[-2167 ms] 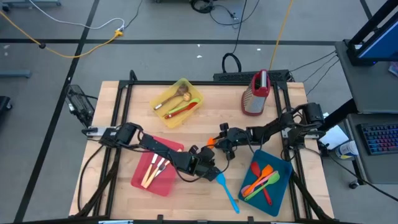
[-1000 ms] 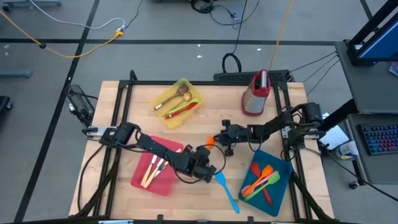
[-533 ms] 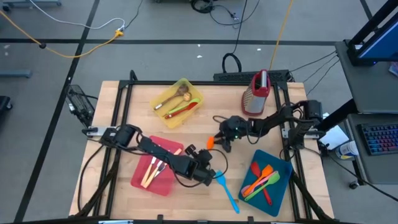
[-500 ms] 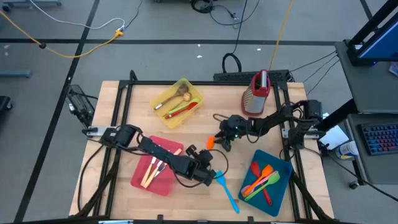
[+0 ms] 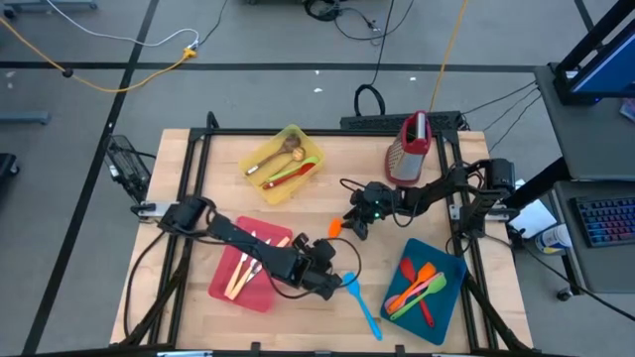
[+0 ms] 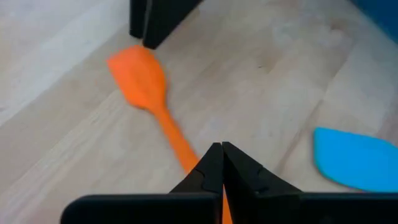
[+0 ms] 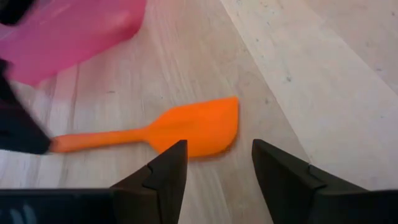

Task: Pick & Place Kitchen Items
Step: Put the orange baking spatula into the blue bin

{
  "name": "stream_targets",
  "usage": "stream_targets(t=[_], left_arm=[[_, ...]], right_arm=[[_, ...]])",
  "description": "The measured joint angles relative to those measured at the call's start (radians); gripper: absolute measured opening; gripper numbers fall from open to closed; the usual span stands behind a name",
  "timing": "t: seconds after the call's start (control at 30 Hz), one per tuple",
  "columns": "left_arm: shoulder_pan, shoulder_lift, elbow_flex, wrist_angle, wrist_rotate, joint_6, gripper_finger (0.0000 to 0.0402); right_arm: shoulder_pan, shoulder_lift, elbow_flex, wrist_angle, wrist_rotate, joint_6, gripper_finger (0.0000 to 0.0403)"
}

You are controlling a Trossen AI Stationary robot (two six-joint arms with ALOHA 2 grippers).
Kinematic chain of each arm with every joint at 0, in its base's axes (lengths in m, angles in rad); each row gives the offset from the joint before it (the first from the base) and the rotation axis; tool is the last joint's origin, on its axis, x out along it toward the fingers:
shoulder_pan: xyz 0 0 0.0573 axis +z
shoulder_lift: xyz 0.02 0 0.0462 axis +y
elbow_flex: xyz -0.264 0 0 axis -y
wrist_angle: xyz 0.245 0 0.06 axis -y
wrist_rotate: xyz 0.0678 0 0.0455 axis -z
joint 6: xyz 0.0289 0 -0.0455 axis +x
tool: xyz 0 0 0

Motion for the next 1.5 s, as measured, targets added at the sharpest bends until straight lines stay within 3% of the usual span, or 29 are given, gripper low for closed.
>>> stream_targets(t=[0.17,0.33,0.5,0.6,0.73,1.03,1.33,1.5], left_arm=[[-0.021,-0.027,0.0,-0.049,0.015,-0.054,0.0017],[-0.045,0.002,0.001,-0.046,0.088,-0.13,0.0077],[-0.068,0.037,0.001,-0.044,0.085,-0.175,0.0134],[-0.071,0.061,0.004,-0.044,0.061,-0.188,0.0145],[-0.056,0.074,0.006,-0.043,0.062,-0.166,0.0124],[-0.006,0.078,0.005,-0.021,0.063,-0.061,0.001],[0.03,0.085,-0.001,0.091,0.059,0.079,0.0014],[0.019,0.03,-0.005,0.031,0.045,0.101,0.0007]], right_arm=[[0.0,0.001,-0.001,0.009,-0.001,-0.003,0.0174],[0.0,0.001,-0.001,0.02,-0.002,-0.003,0.0173],[0.001,0.002,-0.002,0.024,-0.005,0.014,0.0173],[0.001,0.002,-0.002,0.025,-0.004,0.028,0.0173],[0.002,0.002,-0.002,0.026,-0.004,0.061,0.0173],[0.017,0.002,-0.002,0.029,-0.001,0.137,0.0173],[0.055,0.001,-0.001,0.03,0.051,0.197,0.0173],[0.057,0.001,-0.001,0.024,0.069,0.199,0.0173]])
